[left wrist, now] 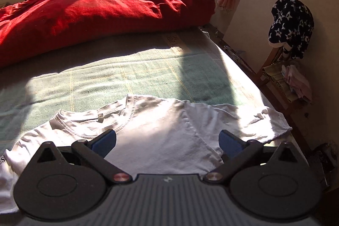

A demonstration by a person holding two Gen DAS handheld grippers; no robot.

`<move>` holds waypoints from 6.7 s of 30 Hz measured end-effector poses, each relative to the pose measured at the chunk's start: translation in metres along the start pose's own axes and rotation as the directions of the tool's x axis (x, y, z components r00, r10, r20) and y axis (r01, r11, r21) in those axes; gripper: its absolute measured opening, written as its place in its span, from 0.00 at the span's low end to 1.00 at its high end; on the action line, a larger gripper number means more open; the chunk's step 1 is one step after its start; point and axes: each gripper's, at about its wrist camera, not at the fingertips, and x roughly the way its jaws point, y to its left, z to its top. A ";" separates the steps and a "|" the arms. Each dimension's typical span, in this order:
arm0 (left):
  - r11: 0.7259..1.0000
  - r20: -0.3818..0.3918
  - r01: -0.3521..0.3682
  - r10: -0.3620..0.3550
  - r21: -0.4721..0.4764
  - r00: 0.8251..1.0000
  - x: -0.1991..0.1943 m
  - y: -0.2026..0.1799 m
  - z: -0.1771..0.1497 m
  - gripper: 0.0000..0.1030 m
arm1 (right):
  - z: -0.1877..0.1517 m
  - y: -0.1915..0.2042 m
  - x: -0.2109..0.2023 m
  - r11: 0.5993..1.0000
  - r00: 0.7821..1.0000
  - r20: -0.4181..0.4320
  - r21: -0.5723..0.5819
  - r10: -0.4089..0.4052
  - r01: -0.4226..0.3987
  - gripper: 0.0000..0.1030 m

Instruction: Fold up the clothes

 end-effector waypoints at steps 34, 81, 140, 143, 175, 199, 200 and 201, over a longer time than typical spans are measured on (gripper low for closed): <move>0.987 0.147 0.042 -0.065 0.158 0.987 0.024 0.064 -0.211 0.99 | 0.100 -0.086 -0.088 0.943 0.939 0.090 0.065 -0.332 0.327 1.00; 0.981 0.177 0.042 -0.076 0.188 0.981 0.039 0.074 -0.217 0.99 | 0.098 -0.144 0.007 0.888 0.872 -0.164 -0.077 -0.461 0.454 1.00; 0.989 0.208 0.035 -0.065 0.145 0.976 0.041 0.089 -0.215 0.99 | 0.160 -0.267 -0.029 0.860 0.879 -0.051 0.188 -0.474 0.474 1.00; 0.989 0.208 0.036 -0.066 0.145 0.976 0.041 0.090 -0.215 0.99 | 0.149 -0.265 -0.030 0.847 0.859 -0.121 0.145 -0.498 0.512 1.00; 0.987 0.212 0.015 -0.050 0.163 0.976 0.042 0.087 -0.216 0.99 | 0.125 -0.324 -0.064 0.810 0.866 -0.026 0.340 -0.500 0.478 1.00; 0.982 0.330 -0.001 -0.062 0.187 0.942 -0.022 0.078 -0.217 0.99 | 0.139 -0.191 -0.187 0.827 0.831 0.081 0.197 -0.550 0.527 1.00; 0.983 0.331 0.002 -0.063 0.181 0.942 -0.022 0.080 -0.217 0.99 | 0.138 -0.199 -0.187 0.820 0.828 0.080 0.221 -0.555 0.528 1.00; 0.985 0.331 0.004 -0.062 0.174 0.942 -0.021 0.082 -0.216 0.99 | 0.135 -0.211 -0.184 0.813 0.830 0.070 0.259 -0.553 0.521 1.00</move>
